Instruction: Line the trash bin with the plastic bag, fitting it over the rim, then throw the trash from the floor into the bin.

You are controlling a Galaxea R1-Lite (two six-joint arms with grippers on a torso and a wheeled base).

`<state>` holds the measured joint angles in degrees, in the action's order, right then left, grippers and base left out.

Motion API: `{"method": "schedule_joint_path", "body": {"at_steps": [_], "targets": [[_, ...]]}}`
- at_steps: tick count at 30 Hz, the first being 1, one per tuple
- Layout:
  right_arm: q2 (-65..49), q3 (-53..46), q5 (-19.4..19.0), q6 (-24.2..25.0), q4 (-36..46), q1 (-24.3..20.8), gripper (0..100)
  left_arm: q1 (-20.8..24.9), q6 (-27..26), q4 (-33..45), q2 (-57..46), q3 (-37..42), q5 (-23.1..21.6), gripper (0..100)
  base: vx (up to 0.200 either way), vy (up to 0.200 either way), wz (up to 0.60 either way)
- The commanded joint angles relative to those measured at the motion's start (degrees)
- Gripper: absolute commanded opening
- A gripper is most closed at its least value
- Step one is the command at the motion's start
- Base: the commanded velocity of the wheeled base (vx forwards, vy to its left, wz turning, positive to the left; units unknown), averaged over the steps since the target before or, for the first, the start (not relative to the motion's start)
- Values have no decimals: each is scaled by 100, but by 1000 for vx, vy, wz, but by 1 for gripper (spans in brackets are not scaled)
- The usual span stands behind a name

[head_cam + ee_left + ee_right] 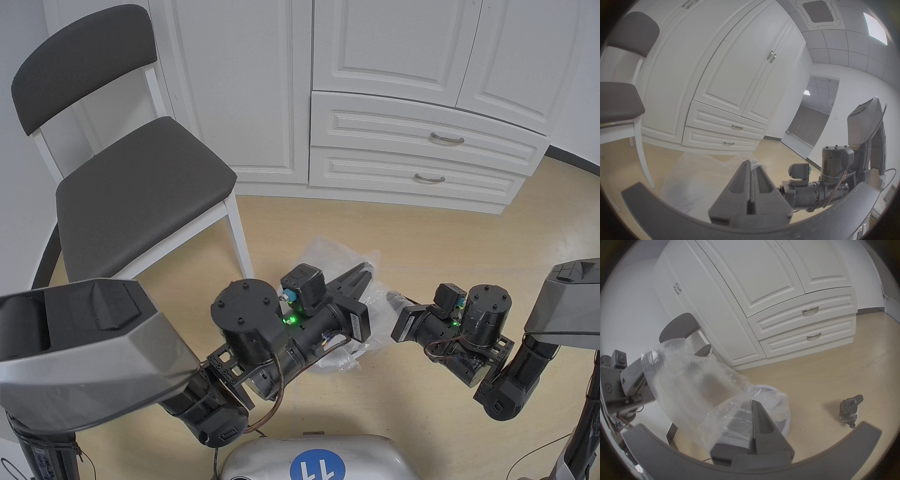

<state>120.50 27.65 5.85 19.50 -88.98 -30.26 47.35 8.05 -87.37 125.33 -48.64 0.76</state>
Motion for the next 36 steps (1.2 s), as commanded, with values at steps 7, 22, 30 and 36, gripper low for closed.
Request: {"method": "schedule_joint_path", "body": {"at_steps": [7,22,30,36], "targets": [[-203,-172,-31,-131,-102,108,0,257,118,1,132,12,21,0,0,0,0],[193,-84,-137,-448,-102,231,0,-437,1454,27,1688,-1534,-40,0,0,0,0],[553,206,-128,-245,-102,231,0,-709,1630,273,2022,-2018,-32,0,0,0,0],[984,637,-31,194,-102,222,0,-841,1683,291,2022,-2079,-32,0,0,0,0]]}}
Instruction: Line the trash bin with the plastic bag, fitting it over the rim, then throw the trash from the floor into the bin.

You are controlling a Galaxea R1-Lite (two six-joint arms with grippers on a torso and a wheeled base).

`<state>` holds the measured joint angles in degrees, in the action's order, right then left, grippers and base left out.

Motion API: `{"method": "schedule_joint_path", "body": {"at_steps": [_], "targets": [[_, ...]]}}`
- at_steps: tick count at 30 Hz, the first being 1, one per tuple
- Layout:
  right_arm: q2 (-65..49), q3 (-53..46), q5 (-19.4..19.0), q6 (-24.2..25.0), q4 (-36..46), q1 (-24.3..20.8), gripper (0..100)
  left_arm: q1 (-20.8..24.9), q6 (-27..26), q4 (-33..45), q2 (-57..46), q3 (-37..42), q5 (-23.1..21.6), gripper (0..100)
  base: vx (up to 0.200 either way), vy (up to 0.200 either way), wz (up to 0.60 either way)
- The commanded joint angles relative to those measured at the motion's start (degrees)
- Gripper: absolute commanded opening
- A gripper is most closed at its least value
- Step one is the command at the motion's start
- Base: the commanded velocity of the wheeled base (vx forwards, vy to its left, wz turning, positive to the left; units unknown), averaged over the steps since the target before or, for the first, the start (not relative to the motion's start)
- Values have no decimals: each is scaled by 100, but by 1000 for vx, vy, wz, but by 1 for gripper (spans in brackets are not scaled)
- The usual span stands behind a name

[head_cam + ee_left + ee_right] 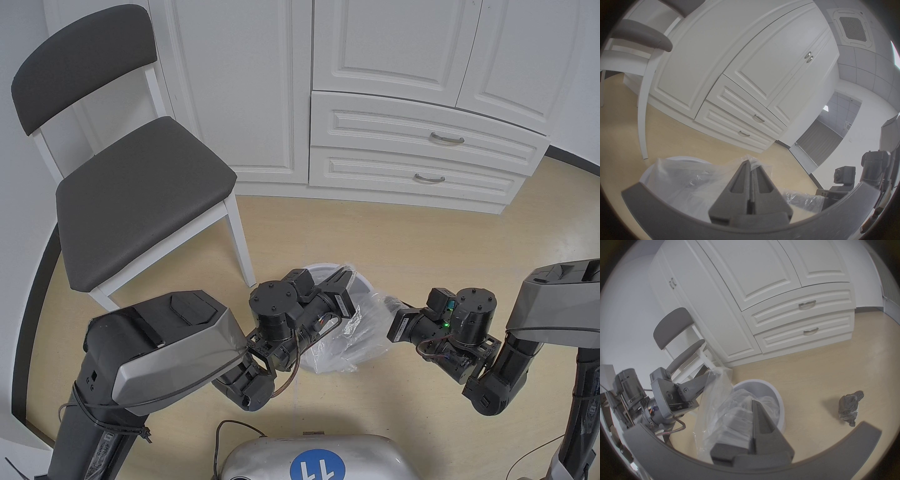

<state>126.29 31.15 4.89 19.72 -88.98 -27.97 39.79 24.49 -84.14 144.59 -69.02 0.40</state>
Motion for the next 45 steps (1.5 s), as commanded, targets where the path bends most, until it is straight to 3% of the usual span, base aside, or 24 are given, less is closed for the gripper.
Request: {"method": "schedule_joint_path", "body": {"at_steps": [1,11,16,21,23,27,34,41,45], "targets": [[501,375,100,278,-102,-16,0,-77,82,-50,78,-32,4,0,0,0,0],[1064,1201,372,1403,-102,-526,0,-314,117,-50,16,-32,4,0,0,0,0],[1187,1807,504,1490,-102,-754,0,-499,126,-59,-203,-6,-14,0,0,0,0],[1864,2959,408,1438,-102,-737,0,-507,135,-103,-291,100,4,0,0,0,0],[2066,3002,408,1429,-102,-702,0,-499,135,-164,-256,144,-5,0,0,0,0],[2180,2941,381,1438,-102,-561,0,-419,135,-173,-72,64,-14,0,0,0,0],[1978,2616,153,1376,-102,89,0,-24,144,-111,377,-155,13,0,0,0,0],[1556,2203,-673,1236,-102,837,0,363,161,-67,579,-314,136,0,0,0,0],[1574,2220,-709,1288,-102,942,0,301,161,240,702,-568,259,0,0,0,0]]}}
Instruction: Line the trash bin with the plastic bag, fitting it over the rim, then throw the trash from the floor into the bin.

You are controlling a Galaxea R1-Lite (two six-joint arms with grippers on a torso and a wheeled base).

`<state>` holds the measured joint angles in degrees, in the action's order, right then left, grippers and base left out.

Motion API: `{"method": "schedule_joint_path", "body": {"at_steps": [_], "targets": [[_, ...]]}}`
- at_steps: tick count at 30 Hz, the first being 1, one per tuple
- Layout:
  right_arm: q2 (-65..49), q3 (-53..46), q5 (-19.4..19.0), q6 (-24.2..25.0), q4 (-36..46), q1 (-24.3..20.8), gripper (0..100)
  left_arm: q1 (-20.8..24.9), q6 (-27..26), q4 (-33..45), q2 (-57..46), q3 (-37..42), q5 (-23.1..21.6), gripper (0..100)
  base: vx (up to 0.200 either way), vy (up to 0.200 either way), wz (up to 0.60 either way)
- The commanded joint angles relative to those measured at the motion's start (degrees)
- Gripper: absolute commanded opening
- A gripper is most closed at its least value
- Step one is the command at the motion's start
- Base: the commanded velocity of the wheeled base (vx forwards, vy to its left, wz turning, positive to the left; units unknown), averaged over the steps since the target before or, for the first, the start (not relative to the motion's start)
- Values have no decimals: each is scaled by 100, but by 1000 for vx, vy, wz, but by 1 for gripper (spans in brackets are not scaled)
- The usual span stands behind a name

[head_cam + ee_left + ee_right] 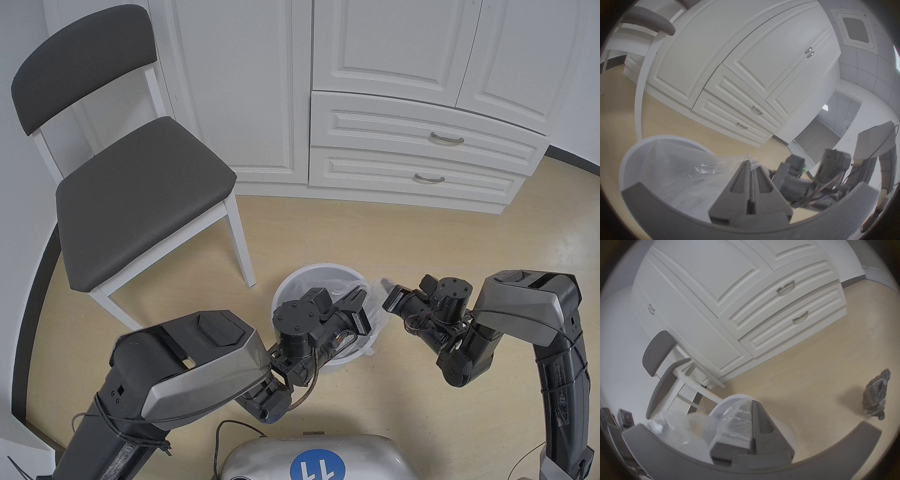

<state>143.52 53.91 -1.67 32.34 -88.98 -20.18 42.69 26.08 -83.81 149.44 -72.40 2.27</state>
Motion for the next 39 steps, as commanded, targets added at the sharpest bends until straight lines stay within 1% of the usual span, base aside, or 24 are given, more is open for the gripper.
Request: {"method": "schedule_joint_path", "body": {"at_steps": [1,5,6,8,9,11,16,18,19,20,21,23,28,32,37,39], "targets": [[-131,-65,-53,18,-102,154,0,-33,12,321,225,-292,98,0,0,0,0],[-35,-56,-53,-17,-102,75,0,-420,214,770,261,-688,134,0,0,0,0],[-35,-56,-53,-17,-102,75,0,-420,214,770,261,-688,134,0,0,0,0],[9,-73,-53,-26,-102,40,0,-701,407,1130,296,-934,134,0,0,0,0],[9,-73,-53,-26,-102,40,0,-701,407,1130,296,-934,134,0,0,0,0],[62,-82,-26,-44,-102,-30,0,-841,539,1262,313,-1031,134,0,0,0,0],[53,-117,35,-123,-102,-189,0,-859,548,1236,243,-1004,134,0,0,0,0],[1,-214,35,-395,-102,-250,0,-859,548,1200,146,-951,142,0,0,0,0],[1,-223,35,-404,-102,-250,0,-859,539,1200,138,-951,142,0,0,0,0],[-61,-284,53,-562,-102,-285,0,-868,539,1200,41,-846,142,0,0,0,0],[-70,-284,53,-580,-102,-285,0,-877,539,1200,32,-837,142,0,0,0,0],[-158,-390,53,-738,-102,-294,0,-885,504,1183,-170,-538,81,0,0,0,0],[-263,-513,62,-905,-102,-285,0,-877,310,1209,-574,-20,-42,0,0,0,0],[-333,-574,53,-1046,-102,-285,0,-824,205,1165,-803,235,-165,0,0,0,0],[-369,-636,53,-1098,-102,-294,0,-683,214,1165,-618,165,-156,0,0,0,0],[-413,-653,53,-1098,-102,-294,0,-674,231,1165,-425,7,-139,0,0,0,0]]}}
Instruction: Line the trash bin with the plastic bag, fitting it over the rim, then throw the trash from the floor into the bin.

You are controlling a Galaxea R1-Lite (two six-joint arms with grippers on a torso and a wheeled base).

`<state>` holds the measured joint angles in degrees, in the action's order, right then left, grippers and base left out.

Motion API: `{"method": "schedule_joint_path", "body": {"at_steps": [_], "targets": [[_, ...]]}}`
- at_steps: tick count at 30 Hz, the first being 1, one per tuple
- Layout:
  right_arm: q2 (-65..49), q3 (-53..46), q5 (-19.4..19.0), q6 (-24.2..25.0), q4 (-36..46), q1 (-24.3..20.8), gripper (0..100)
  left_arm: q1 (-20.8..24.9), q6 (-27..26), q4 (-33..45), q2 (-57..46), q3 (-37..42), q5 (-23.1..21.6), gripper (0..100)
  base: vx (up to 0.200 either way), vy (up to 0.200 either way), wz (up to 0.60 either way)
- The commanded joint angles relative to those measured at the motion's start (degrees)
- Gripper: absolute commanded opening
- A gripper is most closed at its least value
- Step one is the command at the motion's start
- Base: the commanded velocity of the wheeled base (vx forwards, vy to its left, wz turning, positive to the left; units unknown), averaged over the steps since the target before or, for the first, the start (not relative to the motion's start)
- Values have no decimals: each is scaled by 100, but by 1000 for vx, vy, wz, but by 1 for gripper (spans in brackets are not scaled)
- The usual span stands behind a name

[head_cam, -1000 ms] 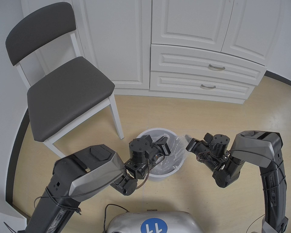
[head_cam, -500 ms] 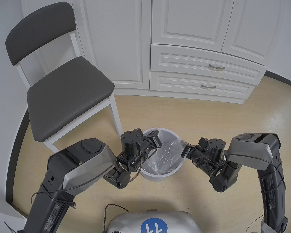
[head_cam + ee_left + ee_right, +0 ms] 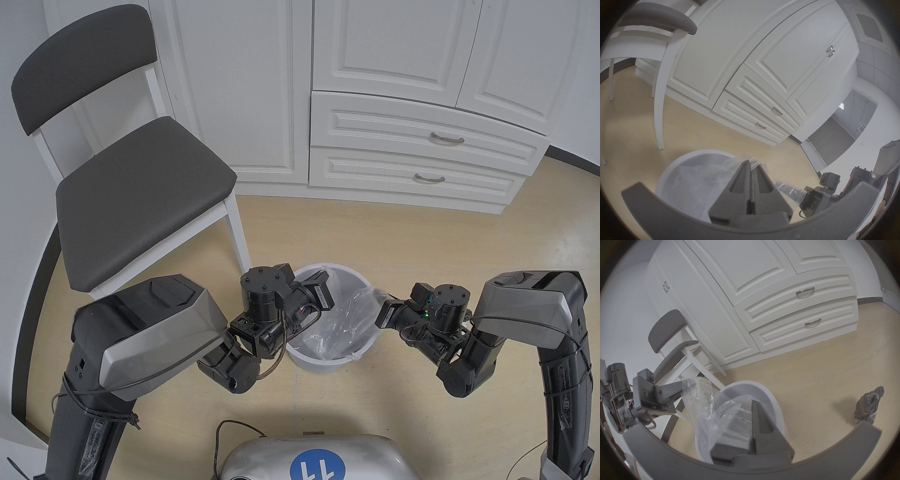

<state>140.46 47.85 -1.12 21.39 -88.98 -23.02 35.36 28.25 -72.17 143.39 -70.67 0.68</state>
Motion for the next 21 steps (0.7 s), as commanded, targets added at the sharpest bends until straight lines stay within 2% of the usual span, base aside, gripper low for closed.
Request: {"method": "schedule_joint_path", "body": {"at_steps": [1,13,21], "targets": [[-142,-65,-2,-12,-102,-10,0,58,32,1,242,-246,46,0,0,0,0],[-36,-109,-2,-197,-102,69,0,-30,49,-34,295,-342,64,0,0,0,0],[-159,-338,-2,-619,-102,175,0,-91,49,-43,207,-272,64,0,0,0,0]]}}
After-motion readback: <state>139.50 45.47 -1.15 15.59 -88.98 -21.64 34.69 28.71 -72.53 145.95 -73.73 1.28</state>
